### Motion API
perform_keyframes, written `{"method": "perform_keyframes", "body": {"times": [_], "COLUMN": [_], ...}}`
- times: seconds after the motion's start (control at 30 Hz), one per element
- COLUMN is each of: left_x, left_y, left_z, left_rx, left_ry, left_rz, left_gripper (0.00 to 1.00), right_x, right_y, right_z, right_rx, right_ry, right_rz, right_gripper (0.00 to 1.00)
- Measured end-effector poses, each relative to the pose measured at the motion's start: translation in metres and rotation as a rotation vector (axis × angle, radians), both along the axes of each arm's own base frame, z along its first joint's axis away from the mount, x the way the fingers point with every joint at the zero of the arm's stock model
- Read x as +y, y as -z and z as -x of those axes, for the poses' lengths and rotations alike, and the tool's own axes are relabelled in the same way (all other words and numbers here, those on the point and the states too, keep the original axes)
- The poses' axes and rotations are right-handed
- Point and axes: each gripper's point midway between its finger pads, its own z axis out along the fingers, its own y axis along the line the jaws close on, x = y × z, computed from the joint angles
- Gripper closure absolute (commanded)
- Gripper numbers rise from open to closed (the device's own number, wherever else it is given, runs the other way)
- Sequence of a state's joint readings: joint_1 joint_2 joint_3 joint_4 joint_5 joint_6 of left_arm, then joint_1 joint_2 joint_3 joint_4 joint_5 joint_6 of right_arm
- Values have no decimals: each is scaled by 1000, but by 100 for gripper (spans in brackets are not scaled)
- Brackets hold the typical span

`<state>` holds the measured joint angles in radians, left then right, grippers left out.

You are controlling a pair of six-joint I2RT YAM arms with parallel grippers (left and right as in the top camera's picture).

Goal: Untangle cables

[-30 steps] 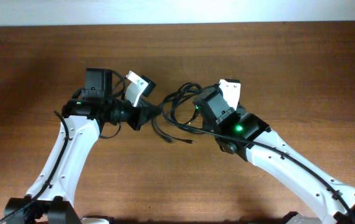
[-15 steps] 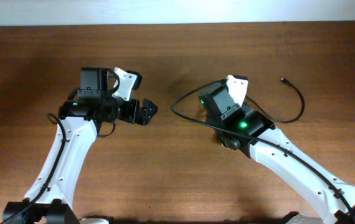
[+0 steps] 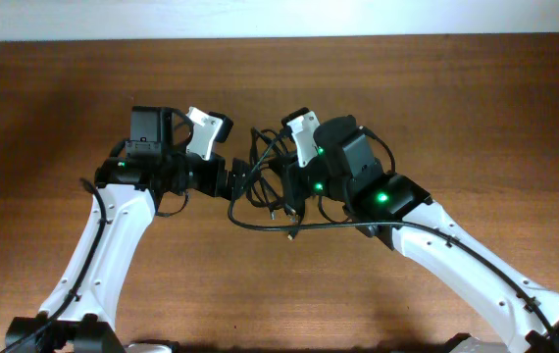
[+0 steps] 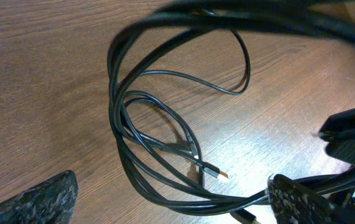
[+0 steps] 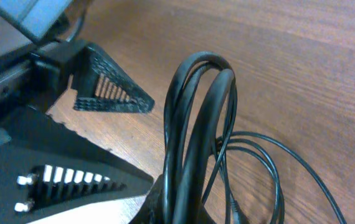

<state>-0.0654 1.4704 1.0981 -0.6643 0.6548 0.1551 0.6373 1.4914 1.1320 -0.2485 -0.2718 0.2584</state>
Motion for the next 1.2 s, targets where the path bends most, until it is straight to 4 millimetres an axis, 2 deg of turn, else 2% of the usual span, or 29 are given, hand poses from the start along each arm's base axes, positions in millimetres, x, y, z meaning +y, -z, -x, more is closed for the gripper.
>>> {"method": "perform_keyframes", "body": {"times": [0.1,0.2,0.27,0.43,0.47,0.5,0.57,0.6,0.63,0.7,0.83,0.87,0.9,0.93,1.0,1.07,1.1,1.17,1.2], "left_x": [0,6,14,17,17,17,17,17,16,5,5,5,5,6,16,21,21,23,24], "left_y": [0,4,8,10,10,10,11,10,10,6,6,6,6,7,11,13,14,15,15], "left_z": [0,-3,-6,-7,-7,-7,-7,-7,-7,-2,-2,-2,-2,-2,-5,-6,-6,-5,-6], "left_rx": [0,-3,-5,-7,-7,-7,-5,-5,-5,-14,-14,-14,-13,-13,-12,-7,-5,-2,-1], "left_ry": [0,-24,-50,-62,-62,-62,-65,-64,-62,-16,-16,-16,-16,-20,-55,-70,-72,-76,-79], "left_rz": [0,-40,-85,-104,-104,-105,-106,-105,-103,-79,-79,-79,-79,-86,-127,-147,-151,-158,-161], "left_gripper": [1,1,1,0,10,38,63,92,100,100,100,100,100,100,100,100,100,100,100], "right_x": [7,14,24,40,40,35,29,28,28,28,28,26,23,20,7,-10,-22,-43,-52], "right_y": [-9,-11,-15,-29,-31,-37,-43,-45,-46,-45,-45,-45,-44,-42,-26,-5,8,25,32], "right_z": [0,10,27,68,71,74,76,78,79,77,76,75,72,69,54,31,20,7,4], "right_rx": [-23,-4,-11,35,44,61,81,86,90,87,86,85,92,102,192,288,333,376,392], "right_ry": [-32,-93,-221,-469,-490,-528,-566,-579,-588,-582,-582,-576,-564,-551,-408,-188,-52,139,204], "right_rz": [-38,-67,-94,-205,-221,-260,-304,-316,-322,-320,-321,-321,-319,-314,-268,-205,-159,-88,-61], "right_gripper": [96,96,96,96,96,96,96,96,96,96,96,95,88,88,91,86,77,67,56]}}
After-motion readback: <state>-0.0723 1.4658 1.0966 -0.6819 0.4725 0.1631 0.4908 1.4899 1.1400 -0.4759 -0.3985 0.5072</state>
